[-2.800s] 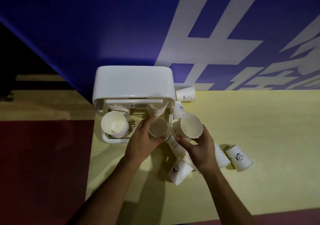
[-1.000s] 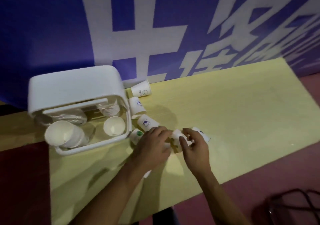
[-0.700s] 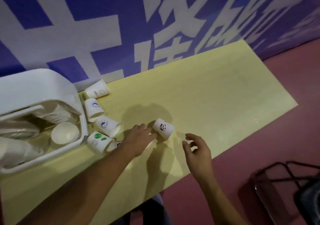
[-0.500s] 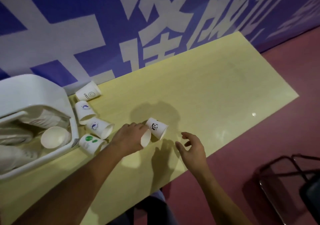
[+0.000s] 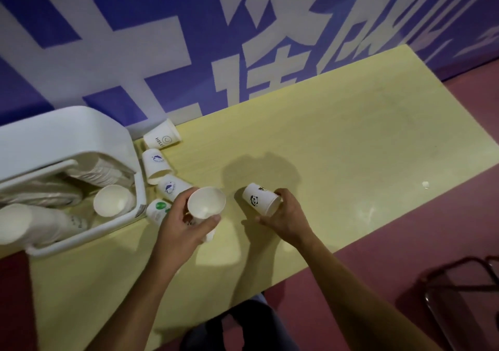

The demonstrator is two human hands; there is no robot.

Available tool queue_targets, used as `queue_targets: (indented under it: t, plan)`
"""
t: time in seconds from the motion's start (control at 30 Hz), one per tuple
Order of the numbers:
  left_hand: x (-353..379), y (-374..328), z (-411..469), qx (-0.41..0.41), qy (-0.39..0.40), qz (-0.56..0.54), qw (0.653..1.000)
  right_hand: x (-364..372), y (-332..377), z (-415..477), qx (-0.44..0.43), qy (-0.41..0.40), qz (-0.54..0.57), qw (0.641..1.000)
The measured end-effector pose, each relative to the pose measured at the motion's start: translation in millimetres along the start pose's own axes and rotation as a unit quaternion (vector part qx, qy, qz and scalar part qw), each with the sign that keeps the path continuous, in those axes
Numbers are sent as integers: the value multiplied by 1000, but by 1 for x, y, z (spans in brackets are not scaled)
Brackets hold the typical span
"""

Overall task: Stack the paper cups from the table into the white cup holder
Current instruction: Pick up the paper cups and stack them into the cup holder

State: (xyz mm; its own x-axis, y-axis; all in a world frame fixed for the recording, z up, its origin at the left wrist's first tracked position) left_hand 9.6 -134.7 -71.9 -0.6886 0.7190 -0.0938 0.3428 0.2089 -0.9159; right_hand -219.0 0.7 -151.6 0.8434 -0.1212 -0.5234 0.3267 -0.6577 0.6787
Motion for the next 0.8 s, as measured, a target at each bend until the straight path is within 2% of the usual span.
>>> queue_targets:
  t: [0.1,0.23,0.37,0.53,0.67,0.8]
  plan:
    - [-20,4,-17,12,-45,-13,999,-9,20,-12,-39,-34,53,997]
    - [-49,-2,-44,42,-98,-13,994,-14,83,-30,-96,-65,74,991]
    - [-93,-9,-63,73,-154,-7,985,11,158,-39,-170,-37,76,982]
    - [-151,-6,-63,94,-221,21,970,59,215,-37,-206,3,87,975]
    - [-181,4,-48,118,-235,23,964,88,232,-32,-197,-7,96,976]
    - [-193,18,-31,108,-195,48,974,99,242,-29,-182,-30,101,978]
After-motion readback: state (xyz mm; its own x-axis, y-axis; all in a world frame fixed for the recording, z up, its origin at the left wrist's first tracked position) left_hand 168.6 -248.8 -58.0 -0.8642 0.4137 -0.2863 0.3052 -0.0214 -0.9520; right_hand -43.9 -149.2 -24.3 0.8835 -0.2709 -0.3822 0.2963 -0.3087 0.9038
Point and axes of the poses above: each hand's wrist, its own z-axis towards the middle knuckle, its own x-axis out of the palm, y = z × x, the point moved 1 cm from there along z, towards the middle knuckle, and after that the axes turned 11 degrees about y, right-handed, at the moved point
